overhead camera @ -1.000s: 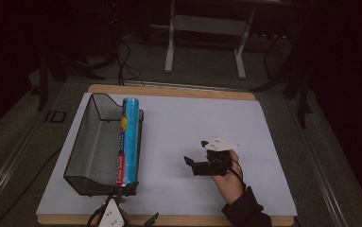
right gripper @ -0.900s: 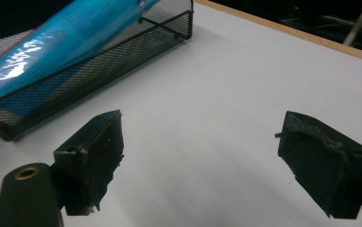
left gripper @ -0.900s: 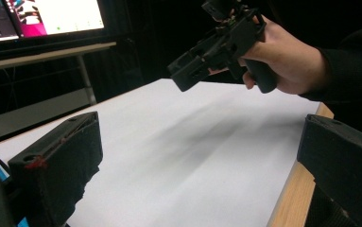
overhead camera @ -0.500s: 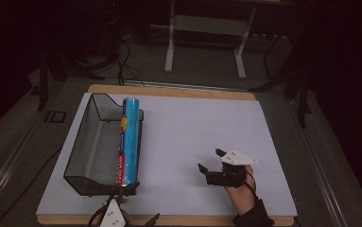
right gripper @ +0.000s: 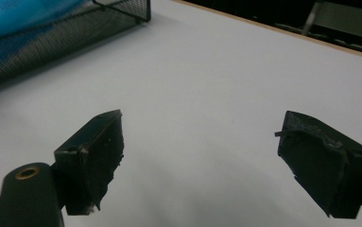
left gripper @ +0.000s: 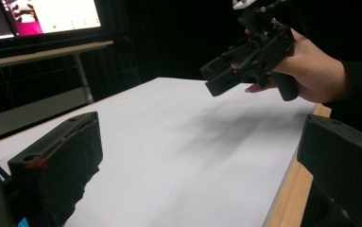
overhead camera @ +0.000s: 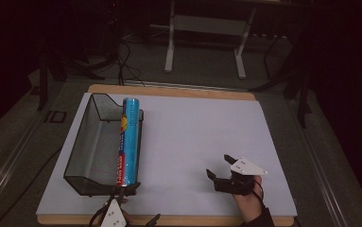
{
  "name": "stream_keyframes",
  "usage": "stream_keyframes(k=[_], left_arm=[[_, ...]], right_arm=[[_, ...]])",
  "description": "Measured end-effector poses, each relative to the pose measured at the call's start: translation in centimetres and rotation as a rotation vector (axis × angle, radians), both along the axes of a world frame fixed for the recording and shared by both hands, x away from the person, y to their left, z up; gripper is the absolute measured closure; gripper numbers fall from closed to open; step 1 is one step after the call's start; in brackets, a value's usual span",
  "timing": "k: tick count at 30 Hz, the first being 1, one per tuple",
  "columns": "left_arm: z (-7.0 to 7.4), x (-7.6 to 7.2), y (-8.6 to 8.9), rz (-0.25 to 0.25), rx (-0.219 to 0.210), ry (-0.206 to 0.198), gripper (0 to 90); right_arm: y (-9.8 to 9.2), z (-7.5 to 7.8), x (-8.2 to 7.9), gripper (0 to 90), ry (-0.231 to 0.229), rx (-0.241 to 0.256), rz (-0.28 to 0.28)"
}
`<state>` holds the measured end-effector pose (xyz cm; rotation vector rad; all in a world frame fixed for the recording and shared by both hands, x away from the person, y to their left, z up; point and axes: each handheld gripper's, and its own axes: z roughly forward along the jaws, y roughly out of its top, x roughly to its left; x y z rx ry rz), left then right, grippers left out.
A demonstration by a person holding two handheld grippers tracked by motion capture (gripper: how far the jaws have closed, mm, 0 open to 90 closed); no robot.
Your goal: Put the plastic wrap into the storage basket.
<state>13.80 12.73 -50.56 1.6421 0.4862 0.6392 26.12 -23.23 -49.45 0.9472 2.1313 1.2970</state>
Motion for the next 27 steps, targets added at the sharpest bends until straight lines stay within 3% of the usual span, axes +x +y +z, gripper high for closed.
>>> stream_keyframes(k=[14,22,27], left_arm=[[-0.1,0.1,-0.1,-0.005,0.005,0.006,1.0],[-0.1,0.1,-0.1,-0.004,0.005,0.007,1.0],[-0.1,0.1,-0.3,-0.013,0.008,0.011,1.0]], right_arm=[[-2.5,-1.6,-1.1,14.8,0.025,0.004,-0.03],[-2.9,-2.3,-1.2,14.8,0.024,-0.016,-0.028],[-3.0,-2.2,-1.3,14.8,-0.002,-0.017,-0.04]])
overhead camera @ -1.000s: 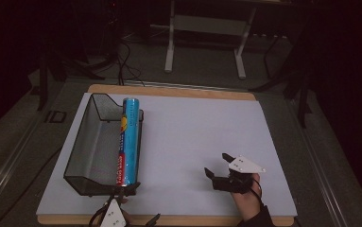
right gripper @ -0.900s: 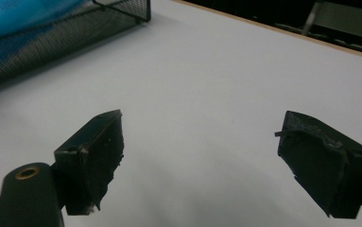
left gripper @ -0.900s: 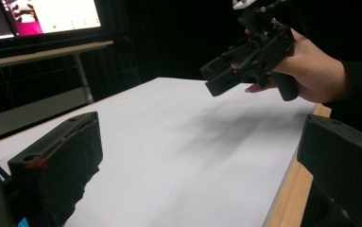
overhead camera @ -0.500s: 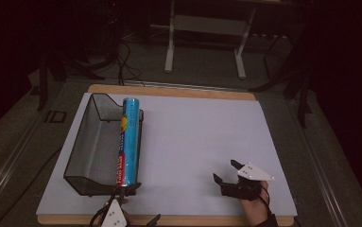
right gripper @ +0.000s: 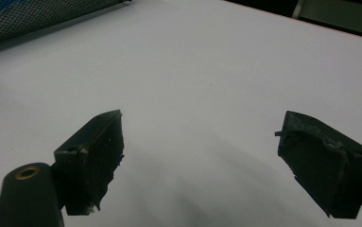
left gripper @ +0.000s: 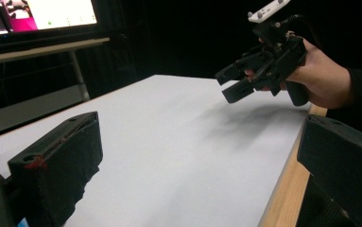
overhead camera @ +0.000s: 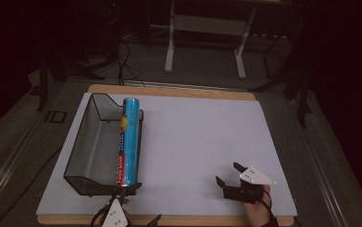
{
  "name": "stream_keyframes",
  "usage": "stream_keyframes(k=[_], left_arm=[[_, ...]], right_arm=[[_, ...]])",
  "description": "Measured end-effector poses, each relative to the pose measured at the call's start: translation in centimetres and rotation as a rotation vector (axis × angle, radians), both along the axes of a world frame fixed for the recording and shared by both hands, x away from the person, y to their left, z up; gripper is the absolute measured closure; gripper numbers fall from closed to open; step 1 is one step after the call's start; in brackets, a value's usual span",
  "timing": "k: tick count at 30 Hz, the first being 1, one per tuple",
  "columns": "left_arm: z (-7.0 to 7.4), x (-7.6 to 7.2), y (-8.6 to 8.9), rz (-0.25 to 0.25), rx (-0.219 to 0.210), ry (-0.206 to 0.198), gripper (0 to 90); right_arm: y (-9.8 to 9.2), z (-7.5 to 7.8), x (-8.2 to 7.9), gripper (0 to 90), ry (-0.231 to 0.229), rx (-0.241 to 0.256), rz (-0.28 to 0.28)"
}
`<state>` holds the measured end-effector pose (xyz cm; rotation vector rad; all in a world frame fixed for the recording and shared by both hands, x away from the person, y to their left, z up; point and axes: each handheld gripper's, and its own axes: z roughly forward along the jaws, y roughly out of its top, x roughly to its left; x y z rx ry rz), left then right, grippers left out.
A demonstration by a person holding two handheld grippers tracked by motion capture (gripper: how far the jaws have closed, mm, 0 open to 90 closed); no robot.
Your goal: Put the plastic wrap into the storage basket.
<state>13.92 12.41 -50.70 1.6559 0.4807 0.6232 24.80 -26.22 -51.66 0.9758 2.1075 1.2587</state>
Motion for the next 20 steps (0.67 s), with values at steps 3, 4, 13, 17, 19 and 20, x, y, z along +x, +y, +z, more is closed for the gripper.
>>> stream_keyframes(k=[3,4,13,17,19,20], left_arm=[[-0.03,0.02,-0.02,0.001,0.001,0.0,1.0],[-0.03,0.04,0.0,0.002,0.0,0.004,1.0],[-0.12,0.15,-0.05,0.002,0.001,0.008,1.0],[-0.18,0.24,-0.02,0.005,0.0,0.013,1.0],[-0.2,0.26,-0.04,0.006,-0.001,0.014,1.0],[-0.19,0.26,-0.04,0.006,0.002,0.013,1.0]], right_arm=[[-0.08,-0.18,0.18,14.8,0.001,0.002,-0.007],[-0.09,-0.26,0.25,14.8,0.003,0.001,-0.009],[0.38,-0.77,0.52,14.8,0.009,-0.004,0.014],[0.48,-0.92,0.58,14.8,0.013,-0.003,0.017],[0.52,-0.96,0.59,14.8,0.016,-0.005,0.018],[0.54,-0.99,0.6,14.8,0.015,-0.004,0.017]])
